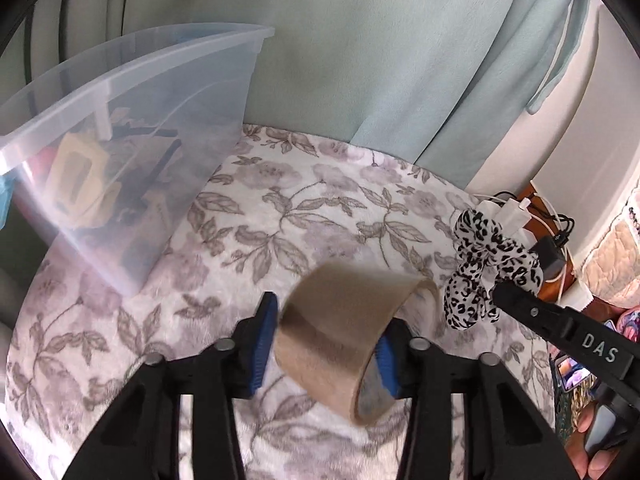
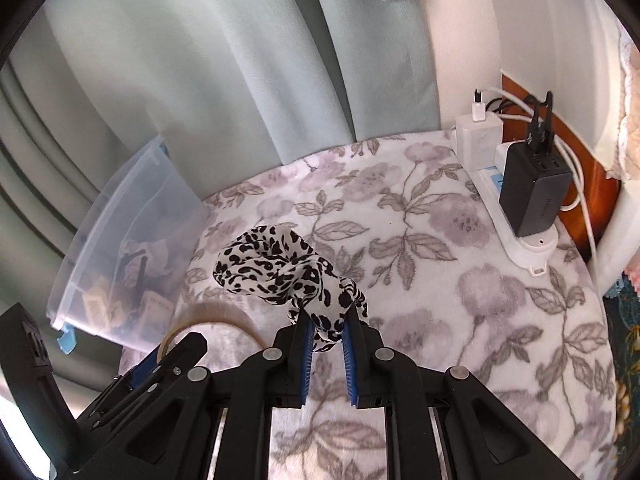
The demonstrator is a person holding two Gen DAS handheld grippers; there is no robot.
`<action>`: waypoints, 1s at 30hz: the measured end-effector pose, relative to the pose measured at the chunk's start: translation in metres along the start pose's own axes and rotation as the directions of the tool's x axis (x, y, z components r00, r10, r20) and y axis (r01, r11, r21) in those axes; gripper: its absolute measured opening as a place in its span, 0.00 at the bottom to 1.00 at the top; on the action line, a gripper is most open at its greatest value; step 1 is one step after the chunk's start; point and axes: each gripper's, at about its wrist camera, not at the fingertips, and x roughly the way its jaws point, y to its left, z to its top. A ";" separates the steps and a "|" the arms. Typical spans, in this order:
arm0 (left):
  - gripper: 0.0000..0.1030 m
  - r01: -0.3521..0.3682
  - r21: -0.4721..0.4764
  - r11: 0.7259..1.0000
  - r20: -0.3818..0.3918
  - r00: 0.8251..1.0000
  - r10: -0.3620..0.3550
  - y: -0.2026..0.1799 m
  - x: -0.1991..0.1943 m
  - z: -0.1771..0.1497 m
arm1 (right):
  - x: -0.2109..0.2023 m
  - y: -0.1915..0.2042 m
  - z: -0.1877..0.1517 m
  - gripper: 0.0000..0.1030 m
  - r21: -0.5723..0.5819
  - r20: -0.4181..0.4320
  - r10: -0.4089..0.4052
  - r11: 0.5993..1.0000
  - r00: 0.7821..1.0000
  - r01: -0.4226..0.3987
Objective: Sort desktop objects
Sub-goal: 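Lift the tape roll with the left gripper while the right lifts the scrunchie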
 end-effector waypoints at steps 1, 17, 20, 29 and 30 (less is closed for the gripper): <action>0.29 0.003 0.003 1.000 -0.005 1.000 -0.003 0.000 -0.002 -0.002 | -0.004 0.002 -0.001 0.14 -0.004 0.005 0.000 1.000 1.000 0.000; 0.09 0.006 -0.003 1.000 0.029 1.000 -0.006 0.005 -0.036 -0.015 | -0.045 0.018 -0.023 0.14 -0.056 0.047 -0.006 0.998 0.999 0.009; 0.09 0.016 -0.010 1.000 0.059 0.998 -0.015 0.008 -0.049 -0.014 | -0.054 0.027 -0.022 0.14 -0.084 0.068 0.002 0.996 0.998 0.004; 0.09 0.051 -0.039 0.998 0.173 0.984 -0.044 0.026 -0.099 0.008 | -0.084 0.066 -0.016 0.14 -0.172 0.127 0.041 0.985 0.991 -0.019; 0.09 0.053 -0.041 0.998 0.187 0.981 -0.044 0.028 -0.104 0.011 | -0.087 0.072 -0.014 0.14 -0.184 0.132 0.048 0.983 0.990 -0.024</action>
